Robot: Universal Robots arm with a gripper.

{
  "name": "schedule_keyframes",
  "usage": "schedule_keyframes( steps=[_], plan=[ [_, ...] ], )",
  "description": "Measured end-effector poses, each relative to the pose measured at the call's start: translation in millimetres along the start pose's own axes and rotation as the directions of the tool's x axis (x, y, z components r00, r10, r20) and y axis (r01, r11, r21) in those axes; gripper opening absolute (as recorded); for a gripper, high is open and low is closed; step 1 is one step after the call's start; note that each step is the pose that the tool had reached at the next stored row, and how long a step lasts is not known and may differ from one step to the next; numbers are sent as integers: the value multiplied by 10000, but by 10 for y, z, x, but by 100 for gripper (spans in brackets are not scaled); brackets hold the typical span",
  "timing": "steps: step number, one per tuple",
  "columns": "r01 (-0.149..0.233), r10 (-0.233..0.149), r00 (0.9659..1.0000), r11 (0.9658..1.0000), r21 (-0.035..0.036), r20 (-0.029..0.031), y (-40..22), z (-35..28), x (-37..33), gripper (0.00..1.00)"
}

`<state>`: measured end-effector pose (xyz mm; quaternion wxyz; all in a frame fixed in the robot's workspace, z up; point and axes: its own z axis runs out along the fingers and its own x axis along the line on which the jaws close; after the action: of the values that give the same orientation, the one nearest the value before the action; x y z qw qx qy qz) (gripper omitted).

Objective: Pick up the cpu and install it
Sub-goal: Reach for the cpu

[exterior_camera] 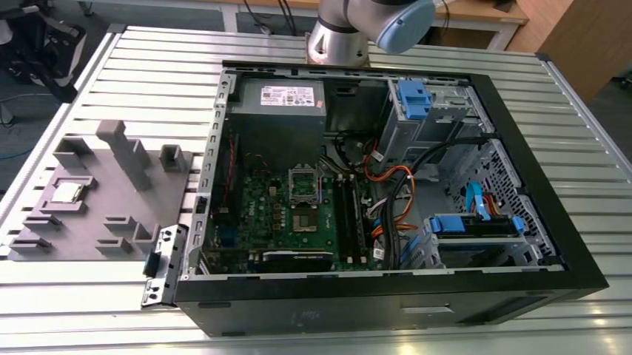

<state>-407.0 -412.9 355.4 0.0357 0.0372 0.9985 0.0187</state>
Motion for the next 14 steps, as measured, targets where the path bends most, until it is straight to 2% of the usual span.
schedule_keyframes(
  steps=[5, 11, 14],
  plan=[
    [2, -2, 10000, 10000, 50, -39, -24, 67, 69, 11],
    [6, -5, 10000, 9999, 131, -72, -36, 150, 191, 11],
    [9, -8, 10000, 9999, 151, -80, -38, 159, 199, 11]
  ],
)
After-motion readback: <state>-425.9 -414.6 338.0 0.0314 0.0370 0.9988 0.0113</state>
